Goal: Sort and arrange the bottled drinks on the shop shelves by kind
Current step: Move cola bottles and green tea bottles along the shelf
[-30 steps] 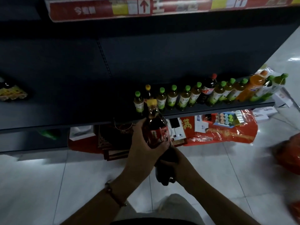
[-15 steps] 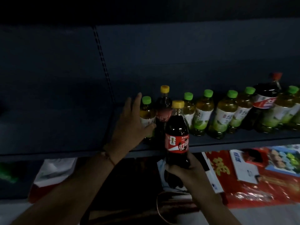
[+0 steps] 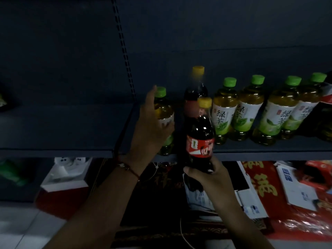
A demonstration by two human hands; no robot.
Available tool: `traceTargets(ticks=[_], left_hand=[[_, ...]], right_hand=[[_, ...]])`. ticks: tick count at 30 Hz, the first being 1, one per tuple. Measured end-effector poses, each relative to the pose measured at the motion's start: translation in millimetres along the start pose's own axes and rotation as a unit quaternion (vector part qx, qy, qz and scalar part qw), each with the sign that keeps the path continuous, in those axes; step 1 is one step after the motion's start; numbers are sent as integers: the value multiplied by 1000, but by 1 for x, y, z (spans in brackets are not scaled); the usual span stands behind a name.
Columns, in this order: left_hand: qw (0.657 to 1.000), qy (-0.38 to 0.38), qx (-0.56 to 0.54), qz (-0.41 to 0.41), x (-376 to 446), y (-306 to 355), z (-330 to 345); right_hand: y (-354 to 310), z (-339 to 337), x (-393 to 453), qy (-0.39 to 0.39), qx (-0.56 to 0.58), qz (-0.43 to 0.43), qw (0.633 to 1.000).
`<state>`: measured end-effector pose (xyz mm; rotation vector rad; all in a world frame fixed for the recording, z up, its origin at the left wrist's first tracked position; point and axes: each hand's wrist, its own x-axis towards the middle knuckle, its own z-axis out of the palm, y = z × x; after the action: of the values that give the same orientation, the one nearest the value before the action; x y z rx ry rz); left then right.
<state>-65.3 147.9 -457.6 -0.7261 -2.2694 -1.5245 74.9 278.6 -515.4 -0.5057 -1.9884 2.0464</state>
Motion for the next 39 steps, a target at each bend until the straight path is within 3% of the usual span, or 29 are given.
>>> traceTargets(ticks=[3,8,20,26,28,30,33,39], left_hand=[[997,70,-33,-2,-35,-1,-30],[979,176,-47,-87,-108,-24,-70],[957,195,-110,-184,-124,-45,-86],[933,202,-198,-224,-115,-51,-79],[925,172,-246,-232,-113,-49,-74],[909,122,-302,-259,-112,-39,-74],[861,21,-355,-364,-122,3,-77],[708,-11,-385,-591,-115,155,-122]], right_hand=[[-11,13,11,-33,-34,-43,998],[-24,48,56,-31,-101,-152,983],[2,94,116,19,-135,-162,977],[8,86,38,28,-143,-200,969],[5,77,-11,-82,-141,-114,980],[-9,71,-52,-225,-62,61,971],[-38,56,-95,-222,-62,205,951],[-202,39,-178,-192,-136,269,934]])
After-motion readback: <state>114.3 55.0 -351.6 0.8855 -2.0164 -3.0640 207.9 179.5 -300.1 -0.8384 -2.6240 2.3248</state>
